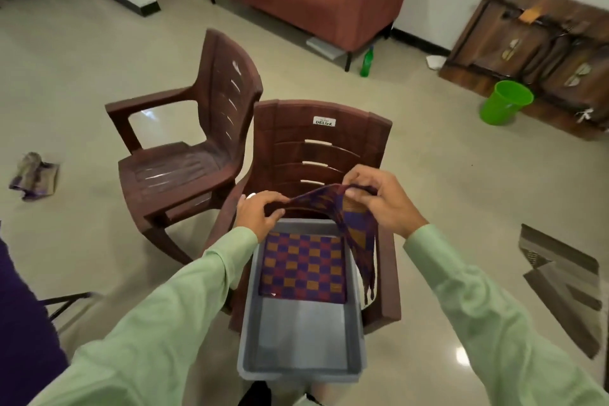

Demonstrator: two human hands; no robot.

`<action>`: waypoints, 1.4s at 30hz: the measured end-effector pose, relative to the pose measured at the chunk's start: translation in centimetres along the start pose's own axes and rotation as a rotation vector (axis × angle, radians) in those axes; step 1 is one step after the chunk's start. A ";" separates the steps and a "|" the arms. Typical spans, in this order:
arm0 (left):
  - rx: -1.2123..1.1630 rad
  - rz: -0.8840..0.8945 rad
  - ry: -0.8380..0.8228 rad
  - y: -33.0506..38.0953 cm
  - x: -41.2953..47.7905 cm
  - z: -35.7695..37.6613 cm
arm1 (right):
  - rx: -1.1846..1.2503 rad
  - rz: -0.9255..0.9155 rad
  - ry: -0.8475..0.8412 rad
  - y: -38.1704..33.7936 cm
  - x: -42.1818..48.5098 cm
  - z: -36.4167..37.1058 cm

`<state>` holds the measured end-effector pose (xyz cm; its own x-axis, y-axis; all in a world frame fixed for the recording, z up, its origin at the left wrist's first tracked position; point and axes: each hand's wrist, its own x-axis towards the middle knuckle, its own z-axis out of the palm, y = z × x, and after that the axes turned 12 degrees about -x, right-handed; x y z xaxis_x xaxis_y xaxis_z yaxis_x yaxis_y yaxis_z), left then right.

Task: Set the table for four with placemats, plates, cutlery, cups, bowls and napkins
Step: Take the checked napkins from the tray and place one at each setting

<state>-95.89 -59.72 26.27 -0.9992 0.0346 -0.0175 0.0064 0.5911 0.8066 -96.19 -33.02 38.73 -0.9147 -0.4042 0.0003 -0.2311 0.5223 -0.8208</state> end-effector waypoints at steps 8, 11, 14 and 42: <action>-0.352 -0.005 0.032 4.1 -5.6 -0.7 | 0.221 -0.010 0.021 -4.4 -3.3 -4.3; -0.479 -0.009 -0.114 7.0 -7.7 -0.1 | 0.215 -0.030 -0.002 -5.9 -4.1 -4.3; -0.442 0.036 -0.142 7.9 -9.0 0.3 | 0.169 -0.042 -0.018 -7.6 -4.8 -4.0; -0.876 -0.070 0.452 7.1 -16.5 -9.8 | 0.160 0.317 0.333 -9.3 -6.3 1.2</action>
<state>-79.70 -63.99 38.08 -0.9179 -0.3968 -0.0010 0.0989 -0.2312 0.9679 -87.85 -36.23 45.67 -0.9942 0.0319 -0.1028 0.1061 0.4482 -0.8876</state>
